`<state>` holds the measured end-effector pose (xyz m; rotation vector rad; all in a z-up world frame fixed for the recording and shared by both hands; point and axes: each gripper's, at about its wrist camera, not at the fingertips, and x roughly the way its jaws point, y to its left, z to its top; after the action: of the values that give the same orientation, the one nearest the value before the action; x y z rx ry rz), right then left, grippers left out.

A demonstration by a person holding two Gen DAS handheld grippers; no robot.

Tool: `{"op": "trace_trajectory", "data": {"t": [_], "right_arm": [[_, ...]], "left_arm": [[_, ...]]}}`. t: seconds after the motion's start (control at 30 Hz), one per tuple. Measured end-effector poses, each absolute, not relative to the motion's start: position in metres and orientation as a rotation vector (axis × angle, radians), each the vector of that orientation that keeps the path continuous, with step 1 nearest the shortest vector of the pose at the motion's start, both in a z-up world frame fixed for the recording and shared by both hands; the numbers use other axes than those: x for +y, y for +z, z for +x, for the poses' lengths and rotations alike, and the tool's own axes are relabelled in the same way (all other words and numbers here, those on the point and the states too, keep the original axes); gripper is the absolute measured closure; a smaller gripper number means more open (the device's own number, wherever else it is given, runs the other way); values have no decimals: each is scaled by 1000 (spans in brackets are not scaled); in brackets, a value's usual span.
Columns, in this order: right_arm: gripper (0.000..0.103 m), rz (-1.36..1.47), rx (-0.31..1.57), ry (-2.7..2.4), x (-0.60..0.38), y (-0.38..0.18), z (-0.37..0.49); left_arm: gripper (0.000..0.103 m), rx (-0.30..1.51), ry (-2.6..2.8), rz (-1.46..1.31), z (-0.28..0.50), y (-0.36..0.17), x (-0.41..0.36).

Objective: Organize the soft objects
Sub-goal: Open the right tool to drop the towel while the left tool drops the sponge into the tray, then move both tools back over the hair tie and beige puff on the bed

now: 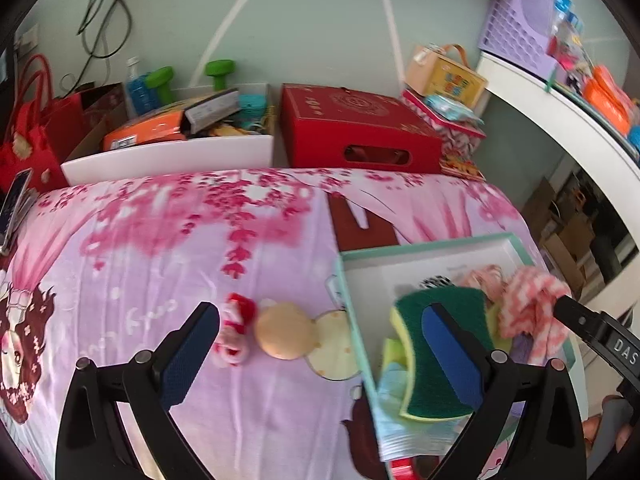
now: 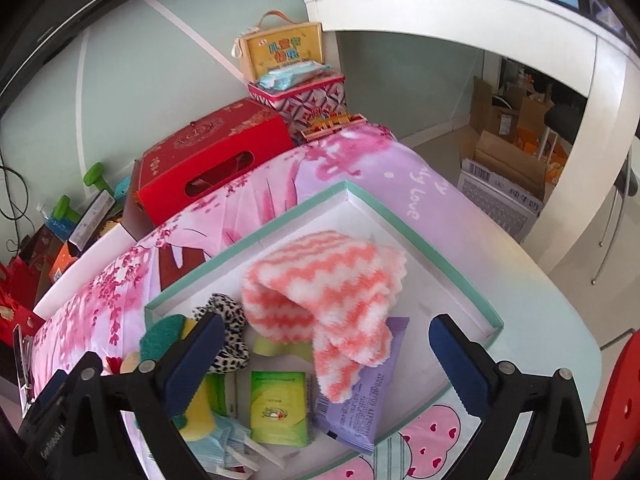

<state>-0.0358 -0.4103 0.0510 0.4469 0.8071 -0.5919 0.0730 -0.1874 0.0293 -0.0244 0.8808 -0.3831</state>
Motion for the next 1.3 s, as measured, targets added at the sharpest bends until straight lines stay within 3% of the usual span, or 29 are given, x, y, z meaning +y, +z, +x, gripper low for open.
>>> {"op": "trace_trajectory", "data": {"t": [0.37, 0.77, 1.3], "right_arm": [[0, 395, 719, -432, -350, 79, -9], [0, 264, 762, -199, -260, 59, 40], [0, 232, 841, -66, -221, 16, 69]], "left_arm": [[2, 888, -213, -163, 100, 35, -107], [2, 889, 53, -299, 110, 27, -6], [2, 952, 99, -320, 113, 7, 9]]}}
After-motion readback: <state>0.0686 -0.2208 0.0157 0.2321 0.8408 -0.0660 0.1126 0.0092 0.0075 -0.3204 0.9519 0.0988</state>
